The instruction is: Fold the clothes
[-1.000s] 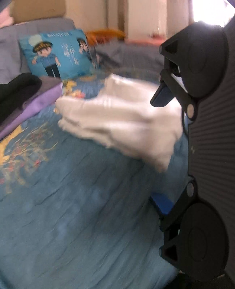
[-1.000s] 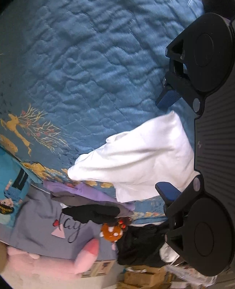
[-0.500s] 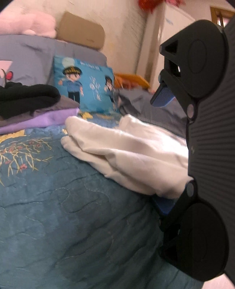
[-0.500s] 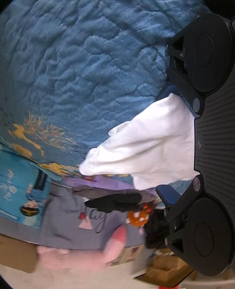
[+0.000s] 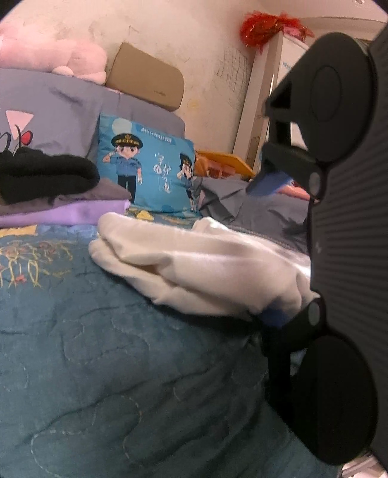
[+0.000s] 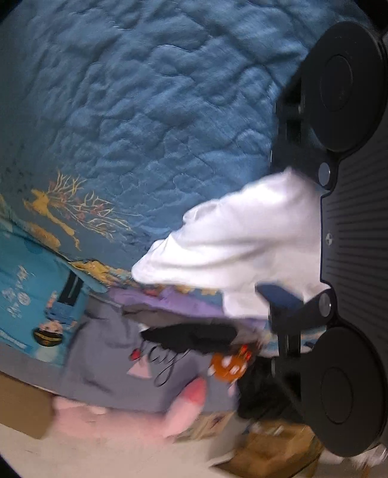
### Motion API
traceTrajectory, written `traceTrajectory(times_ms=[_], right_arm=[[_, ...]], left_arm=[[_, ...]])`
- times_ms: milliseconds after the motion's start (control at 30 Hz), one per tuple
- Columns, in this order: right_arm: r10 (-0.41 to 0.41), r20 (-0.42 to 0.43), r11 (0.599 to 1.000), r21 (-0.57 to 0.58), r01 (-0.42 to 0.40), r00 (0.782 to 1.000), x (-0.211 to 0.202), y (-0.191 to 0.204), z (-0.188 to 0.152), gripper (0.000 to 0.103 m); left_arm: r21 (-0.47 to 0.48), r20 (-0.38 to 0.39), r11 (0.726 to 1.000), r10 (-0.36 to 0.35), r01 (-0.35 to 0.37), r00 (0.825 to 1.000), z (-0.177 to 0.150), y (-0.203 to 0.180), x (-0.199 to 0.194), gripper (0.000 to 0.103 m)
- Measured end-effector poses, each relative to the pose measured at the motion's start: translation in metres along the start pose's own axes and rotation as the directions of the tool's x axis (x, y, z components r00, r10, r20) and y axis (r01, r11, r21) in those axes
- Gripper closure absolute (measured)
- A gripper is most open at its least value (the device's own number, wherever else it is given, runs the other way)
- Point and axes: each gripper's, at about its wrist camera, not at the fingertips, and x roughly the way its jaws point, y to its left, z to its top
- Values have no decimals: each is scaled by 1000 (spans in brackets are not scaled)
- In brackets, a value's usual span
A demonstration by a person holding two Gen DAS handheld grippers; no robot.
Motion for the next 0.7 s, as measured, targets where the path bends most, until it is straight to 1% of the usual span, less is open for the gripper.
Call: traceTrajectory(times_ms=[33, 100, 133, 267, 367, 433, 533, 600, 700], right_arm=[[-2, 1, 1000, 2, 2, 1000, -1, -1, 0, 80], [-7, 4, 1000, 5, 7, 1000, -2, -3, 1, 80], [-10, 7, 1000, -11, 10, 1000, -3, -1, 0, 81], [-17, 25, 996, -86, 19, 1000, -9, 9, -4, 84], [-7, 34, 996, -94, 10, 999, -15, 16, -6, 85], [9, 32, 997, -81, -6, 999, -19, 20, -6, 86], [36, 28, 997, -72, -34, 999, -27, 29, -8, 87], [47, 23, 995, -86, -45, 999, -36, 41, -8, 87], [57, 19, 991, -121, -54, 998, -51, 60, -6, 87]], left_arm=[[-3, 2, 1000, 10, -10, 1000, 0, 1, 1, 61], [-10, 7, 1000, 27, -27, 1000, 1, 2, 2, 76], [-7, 9, 999, 40, -40, 999, 2, 2, 3, 79], [66, 38, 993, 91, -93, 995, 0, -10, -1, 84], [158, 62, 978, 128, -136, 990, -2, -29, -6, 87], [219, 76, 961, 157, -170, 985, -3, -42, -11, 88], [295, 81, 935, 184, -200, 980, -4, -65, -20, 88], [355, 82, 910, 198, -214, 977, -9, -85, -26, 88], [442, 77, 864, 233, -243, 969, -20, -118, -35, 88]])
